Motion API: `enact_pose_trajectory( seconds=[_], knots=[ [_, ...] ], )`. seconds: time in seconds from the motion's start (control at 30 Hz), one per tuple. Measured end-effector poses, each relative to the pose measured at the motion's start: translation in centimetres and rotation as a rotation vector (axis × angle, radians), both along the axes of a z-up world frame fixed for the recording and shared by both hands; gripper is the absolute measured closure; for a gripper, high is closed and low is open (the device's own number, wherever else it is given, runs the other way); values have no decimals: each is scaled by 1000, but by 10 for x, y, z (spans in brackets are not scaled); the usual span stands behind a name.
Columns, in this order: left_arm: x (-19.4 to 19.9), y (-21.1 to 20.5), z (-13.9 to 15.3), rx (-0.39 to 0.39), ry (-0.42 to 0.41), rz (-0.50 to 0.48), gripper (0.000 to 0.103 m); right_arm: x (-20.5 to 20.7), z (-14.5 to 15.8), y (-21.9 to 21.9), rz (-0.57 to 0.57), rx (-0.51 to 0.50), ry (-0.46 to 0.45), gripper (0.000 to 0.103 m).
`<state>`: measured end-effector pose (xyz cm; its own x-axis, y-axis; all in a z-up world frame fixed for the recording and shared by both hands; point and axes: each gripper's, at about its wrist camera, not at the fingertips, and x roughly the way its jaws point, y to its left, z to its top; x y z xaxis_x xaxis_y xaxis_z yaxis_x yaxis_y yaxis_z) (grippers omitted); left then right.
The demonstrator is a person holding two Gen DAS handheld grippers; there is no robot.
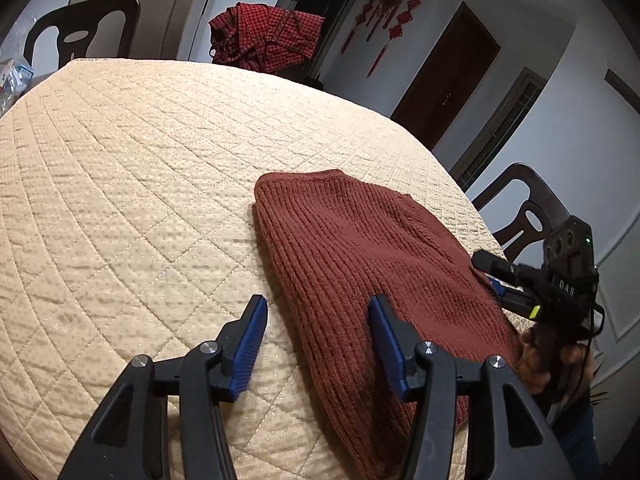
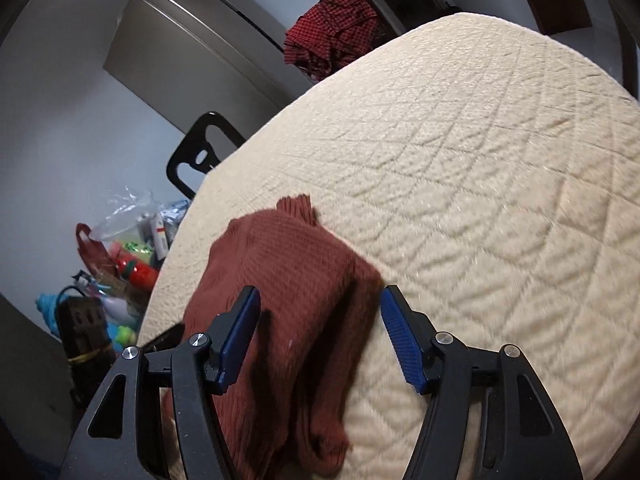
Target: Fold small clothes
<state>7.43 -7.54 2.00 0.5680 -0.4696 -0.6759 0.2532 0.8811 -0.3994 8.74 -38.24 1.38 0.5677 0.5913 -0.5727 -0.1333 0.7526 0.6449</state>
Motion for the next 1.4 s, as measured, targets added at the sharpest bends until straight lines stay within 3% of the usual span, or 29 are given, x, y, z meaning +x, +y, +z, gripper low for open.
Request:
enact_pose_trajectory(
  seconds=[0.33, 0.57, 0.7, 0.77, 0.97, 1.4],
  knots=[
    [-10, 2, -1, -21, 18, -4, 46, -14, 1, 13, 126, 18, 32, 40],
    [-5, -2, -6, -54, 50, -29, 46, -17, -4, 15, 137, 28, 57, 61],
    [6, -7, -10, -75, 59, -40, 47, -17, -4, 14, 126, 35, 56, 68],
    [5, -11, -9, -68, 56, -45, 54, -19, -2, 16, 124, 20, 45, 71],
    [-3, -18, 6, -18, 2, -45, 71, -27, 10, 19, 97, 22, 10, 75],
    [-11, 0, 42, 63, -108, -24, 72, -27, 34, 61, 133, 5, -65, 75]
  ],
)
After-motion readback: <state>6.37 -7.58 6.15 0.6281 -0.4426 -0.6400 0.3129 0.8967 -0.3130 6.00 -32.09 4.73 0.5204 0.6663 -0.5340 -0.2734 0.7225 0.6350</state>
